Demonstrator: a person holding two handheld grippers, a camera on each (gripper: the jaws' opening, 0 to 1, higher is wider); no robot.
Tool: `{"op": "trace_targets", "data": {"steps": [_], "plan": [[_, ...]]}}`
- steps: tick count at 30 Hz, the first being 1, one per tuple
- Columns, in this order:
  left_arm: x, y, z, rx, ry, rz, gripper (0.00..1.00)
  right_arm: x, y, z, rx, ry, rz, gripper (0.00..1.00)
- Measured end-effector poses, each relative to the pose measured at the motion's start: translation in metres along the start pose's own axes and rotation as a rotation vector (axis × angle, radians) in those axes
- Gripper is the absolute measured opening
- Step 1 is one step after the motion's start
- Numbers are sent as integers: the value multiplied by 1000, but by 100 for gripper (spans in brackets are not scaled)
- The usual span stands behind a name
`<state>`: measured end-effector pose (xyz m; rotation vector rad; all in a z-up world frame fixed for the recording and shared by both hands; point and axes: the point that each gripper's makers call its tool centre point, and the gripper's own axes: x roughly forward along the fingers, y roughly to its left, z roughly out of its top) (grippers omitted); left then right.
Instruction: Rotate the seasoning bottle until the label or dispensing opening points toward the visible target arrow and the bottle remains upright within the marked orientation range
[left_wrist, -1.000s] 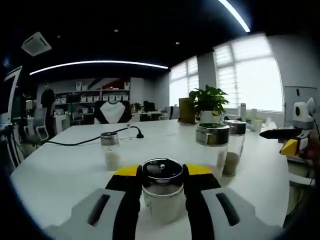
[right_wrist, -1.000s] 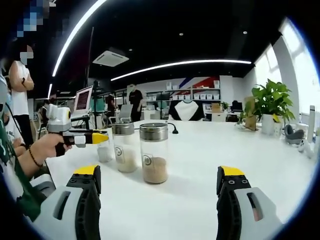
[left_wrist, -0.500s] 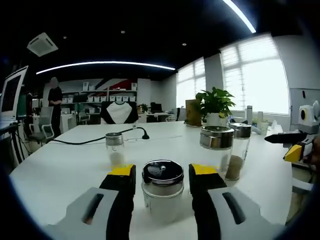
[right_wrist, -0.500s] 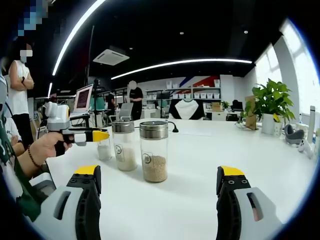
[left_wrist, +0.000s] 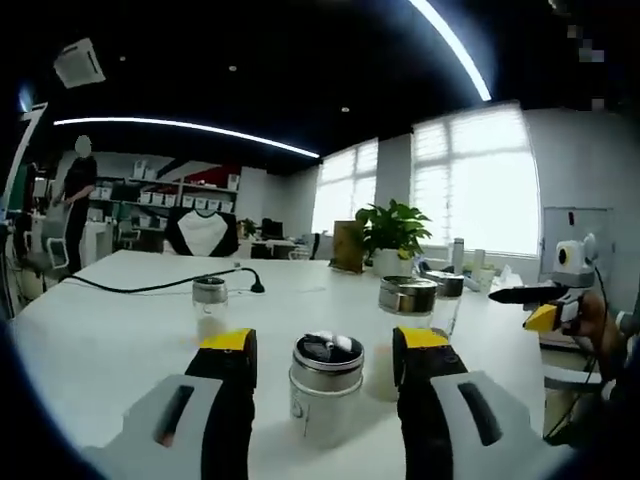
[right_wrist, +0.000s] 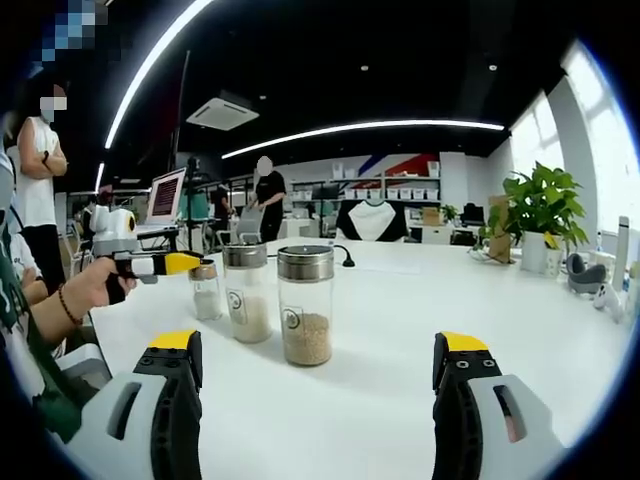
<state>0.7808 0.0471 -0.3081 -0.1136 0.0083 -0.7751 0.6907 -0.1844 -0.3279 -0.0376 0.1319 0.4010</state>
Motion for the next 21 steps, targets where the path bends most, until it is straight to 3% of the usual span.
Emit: {"op": "trace_targets", "data": {"steps": [5, 6, 9, 15, 18, 21], "plan": [[2, -3, -4, 0, 70, -146, 53, 0, -1, -1, 5, -1, -1, 98], [2, -5, -6, 35, 84, -184, 53, 0, 0, -1, 6, -4, 0, 98], [2, -1, -6, 96, 96, -205, 52, 1, 1, 0, 6, -10, 8, 99], [4, 2, -3, 33, 93, -327, 47, 1, 2, -1, -2, -4, 9, 99], [4, -1, 0, 3, 92, -421, 47, -1, -2, 2, 20, -23, -2, 98], [8, 4, 0, -11, 98, -436, 47, -1, -2, 4, 23, -30, 2, 98]]}}
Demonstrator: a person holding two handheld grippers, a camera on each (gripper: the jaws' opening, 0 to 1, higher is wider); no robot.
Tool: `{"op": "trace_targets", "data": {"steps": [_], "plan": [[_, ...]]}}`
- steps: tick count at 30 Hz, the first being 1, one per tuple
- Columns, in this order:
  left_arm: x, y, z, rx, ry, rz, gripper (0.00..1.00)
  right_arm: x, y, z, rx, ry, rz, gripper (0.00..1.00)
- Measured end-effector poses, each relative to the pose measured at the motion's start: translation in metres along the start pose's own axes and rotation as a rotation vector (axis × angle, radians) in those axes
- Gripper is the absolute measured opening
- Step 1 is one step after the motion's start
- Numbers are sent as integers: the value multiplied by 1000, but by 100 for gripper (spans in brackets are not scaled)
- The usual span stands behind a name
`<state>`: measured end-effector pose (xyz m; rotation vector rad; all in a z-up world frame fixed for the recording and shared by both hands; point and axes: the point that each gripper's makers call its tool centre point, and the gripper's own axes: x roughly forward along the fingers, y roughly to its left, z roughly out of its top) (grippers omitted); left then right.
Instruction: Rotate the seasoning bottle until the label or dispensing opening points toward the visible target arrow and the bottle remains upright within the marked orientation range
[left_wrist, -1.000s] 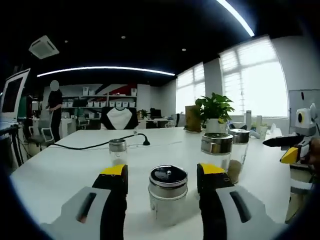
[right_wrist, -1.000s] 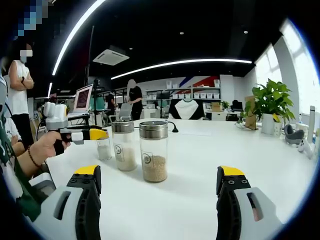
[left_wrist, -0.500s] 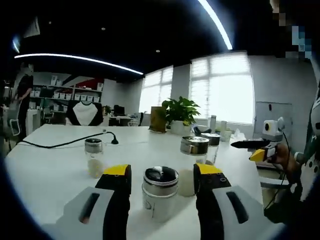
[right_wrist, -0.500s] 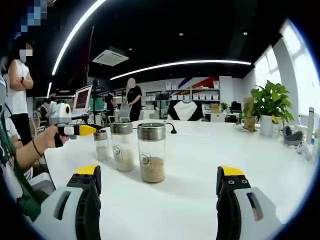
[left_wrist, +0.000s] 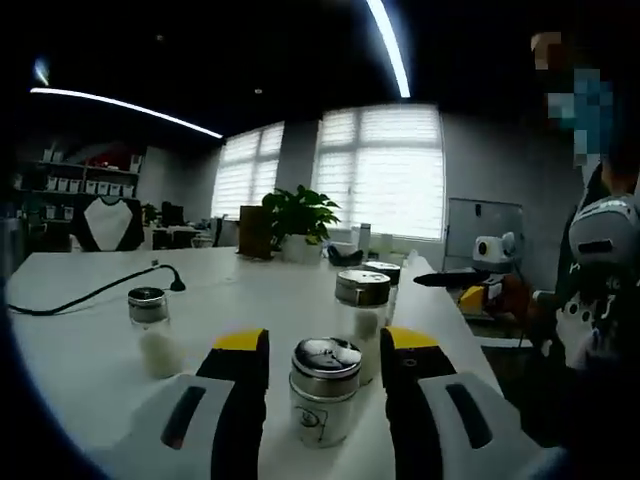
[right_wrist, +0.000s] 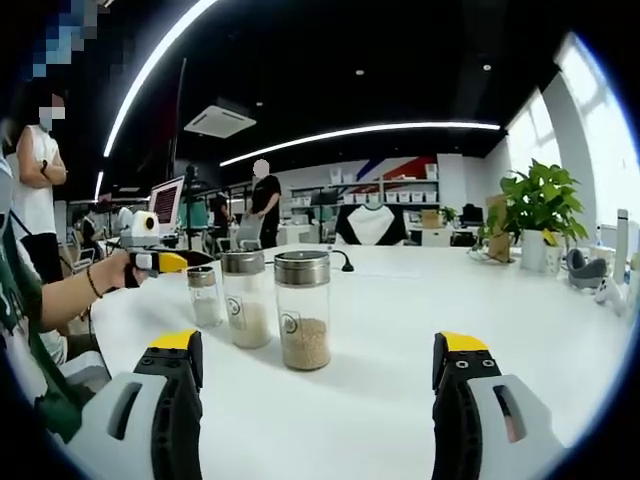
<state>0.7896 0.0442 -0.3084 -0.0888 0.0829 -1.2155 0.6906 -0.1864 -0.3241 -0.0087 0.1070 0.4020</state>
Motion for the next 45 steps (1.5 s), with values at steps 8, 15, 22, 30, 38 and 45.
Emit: {"op": "trace_targets", "data": {"steps": [8, 15, 22, 30, 38, 45], "plan": [[9, -7, -12, 31, 85, -85, 47, 2, 2, -2, 2, 9, 8, 98], [12, -16, -8, 13, 65, -130, 43, 2, 4, -3, 0, 15, 14, 98], [16, -25, -14, 45, 105, -127, 35, 2, 3, -4, 3, 17, 10, 98], [19, -27, -14, 65, 110, -115, 32, 2, 4, -4, 1, 14, 14, 98], [20, -27, -15, 50, 95, -102, 32, 2, 4, -4, 3, 15, 14, 98], [18, -22, -14, 41, 89, -84, 32, 2, 4, -4, 1, 15, 14, 98]]}}
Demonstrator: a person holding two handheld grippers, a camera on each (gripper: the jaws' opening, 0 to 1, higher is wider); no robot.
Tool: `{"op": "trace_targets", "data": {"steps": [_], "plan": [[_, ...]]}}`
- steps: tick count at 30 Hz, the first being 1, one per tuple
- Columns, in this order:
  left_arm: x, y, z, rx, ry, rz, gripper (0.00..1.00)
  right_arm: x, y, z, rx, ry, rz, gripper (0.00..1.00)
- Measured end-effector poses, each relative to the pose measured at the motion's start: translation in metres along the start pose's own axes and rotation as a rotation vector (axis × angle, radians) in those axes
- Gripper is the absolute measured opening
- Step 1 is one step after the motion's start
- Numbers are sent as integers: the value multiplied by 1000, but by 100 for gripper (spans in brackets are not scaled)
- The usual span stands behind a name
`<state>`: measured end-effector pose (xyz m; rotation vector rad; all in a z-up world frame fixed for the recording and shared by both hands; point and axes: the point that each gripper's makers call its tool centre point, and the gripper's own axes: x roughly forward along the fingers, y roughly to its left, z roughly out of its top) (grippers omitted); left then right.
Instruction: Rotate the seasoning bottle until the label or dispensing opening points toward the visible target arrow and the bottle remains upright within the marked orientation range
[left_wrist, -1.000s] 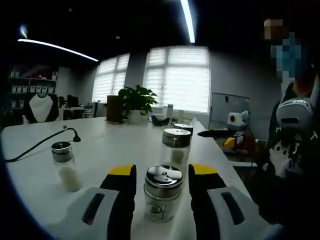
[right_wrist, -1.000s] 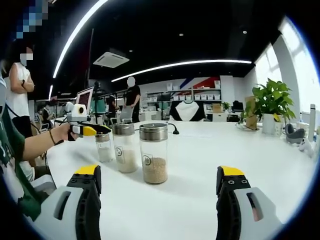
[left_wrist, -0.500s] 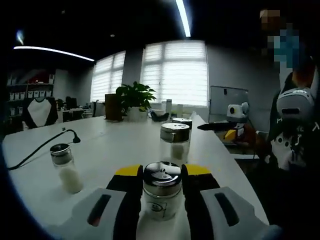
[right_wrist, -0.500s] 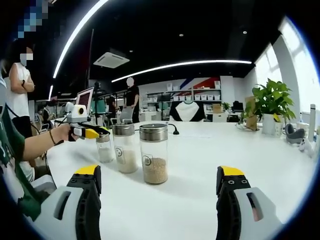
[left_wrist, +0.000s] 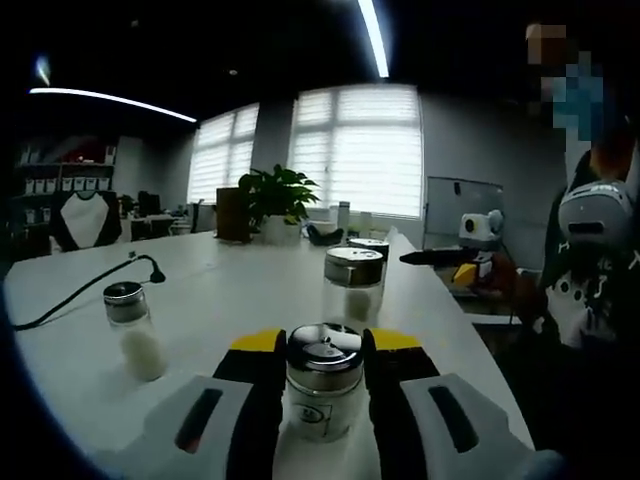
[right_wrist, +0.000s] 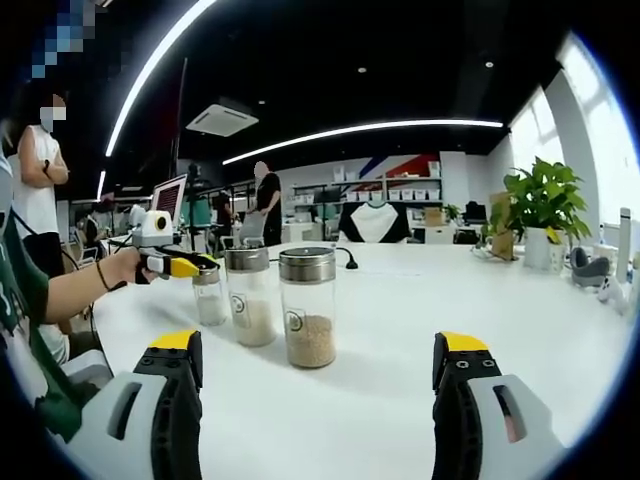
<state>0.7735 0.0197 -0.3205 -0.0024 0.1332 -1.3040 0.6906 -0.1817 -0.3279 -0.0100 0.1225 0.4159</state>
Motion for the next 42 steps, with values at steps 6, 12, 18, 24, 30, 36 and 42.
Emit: {"op": "trace_targets", "data": {"steps": [6, 12, 18, 24, 30, 36, 42], "plan": [[-4, 6, 0, -8, -18, 22, 32, 1, 5, 2, -13, -13, 20, 99], [-5, 7, 0, -15, -24, 68, 32, 2, 5, 1, -13, -7, 15, 99], [-7, 12, 0, -41, -33, 126, 32, 1, 5, 1, -15, -3, 13, 99], [-8, 15, 0, -32, -28, 208, 32, 0, 3, 2, -24, -6, 11, 99], [-11, 18, 0, -38, -47, 257, 32, 0, 2, 2, -21, -1, 5, 99], [-17, 29, -1, -45, -50, 308, 32, 0, 3, 2, -20, -2, 8, 99], [-15, 23, -1, -41, -58, 372, 32, 1, 5, 0, -16, 4, 13, 99]]}}
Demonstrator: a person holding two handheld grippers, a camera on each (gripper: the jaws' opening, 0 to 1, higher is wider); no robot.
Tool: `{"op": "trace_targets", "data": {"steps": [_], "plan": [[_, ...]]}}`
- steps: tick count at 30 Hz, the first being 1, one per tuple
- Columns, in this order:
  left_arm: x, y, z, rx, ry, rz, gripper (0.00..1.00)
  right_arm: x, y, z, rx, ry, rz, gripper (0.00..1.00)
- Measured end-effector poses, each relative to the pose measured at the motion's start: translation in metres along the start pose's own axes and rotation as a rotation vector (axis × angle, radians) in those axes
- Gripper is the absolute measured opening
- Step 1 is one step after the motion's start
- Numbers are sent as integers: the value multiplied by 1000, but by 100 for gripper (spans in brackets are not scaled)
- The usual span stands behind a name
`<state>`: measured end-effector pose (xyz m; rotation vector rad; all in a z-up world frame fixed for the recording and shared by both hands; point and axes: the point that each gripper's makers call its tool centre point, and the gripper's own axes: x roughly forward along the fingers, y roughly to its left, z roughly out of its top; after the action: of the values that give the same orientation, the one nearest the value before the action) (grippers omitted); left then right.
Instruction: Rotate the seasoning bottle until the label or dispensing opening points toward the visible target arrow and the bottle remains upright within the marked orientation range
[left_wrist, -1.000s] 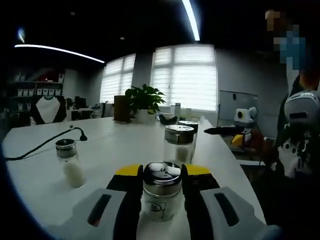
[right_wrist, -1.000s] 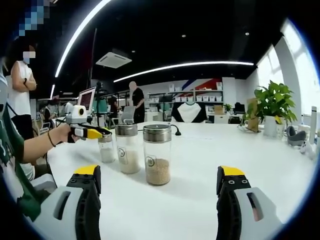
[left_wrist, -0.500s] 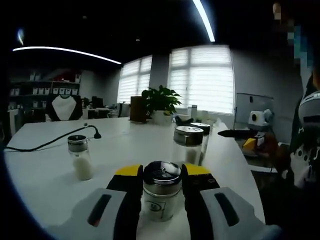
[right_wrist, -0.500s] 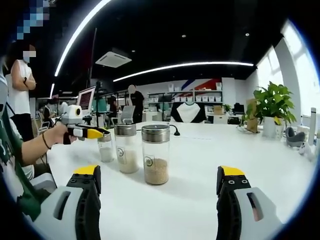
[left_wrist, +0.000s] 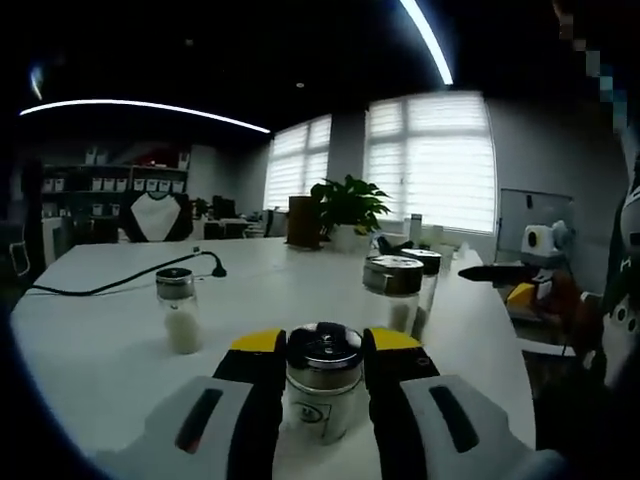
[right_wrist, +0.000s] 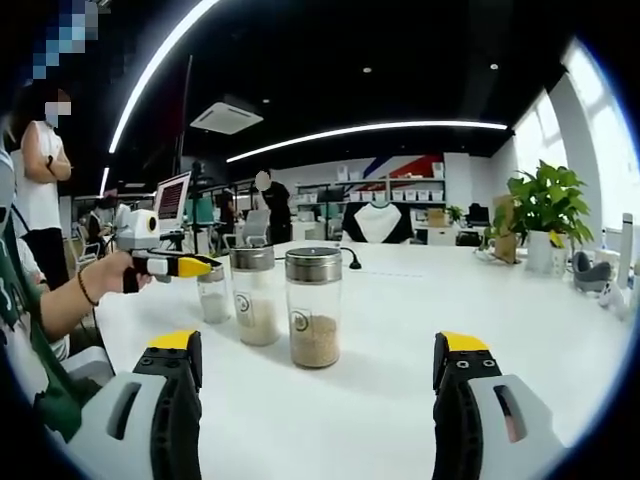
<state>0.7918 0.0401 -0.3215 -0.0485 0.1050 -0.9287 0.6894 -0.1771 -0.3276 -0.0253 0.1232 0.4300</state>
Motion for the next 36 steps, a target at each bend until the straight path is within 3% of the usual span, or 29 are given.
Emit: {"op": "trace_targets", "data": {"steps": [14, 19, 36], "plan": [[1, -8, -1, -1, -26, 122, 32, -1, -1, 1, -1, -1, -4, 99], [1, -10, -1, 14, -18, 192, 32, 0, 0, 0, 2, 3, -3, 98], [-3, -6, -1, 22, -34, 307, 32, 0, -1, -2, 13, 9, 0, 98]]}}
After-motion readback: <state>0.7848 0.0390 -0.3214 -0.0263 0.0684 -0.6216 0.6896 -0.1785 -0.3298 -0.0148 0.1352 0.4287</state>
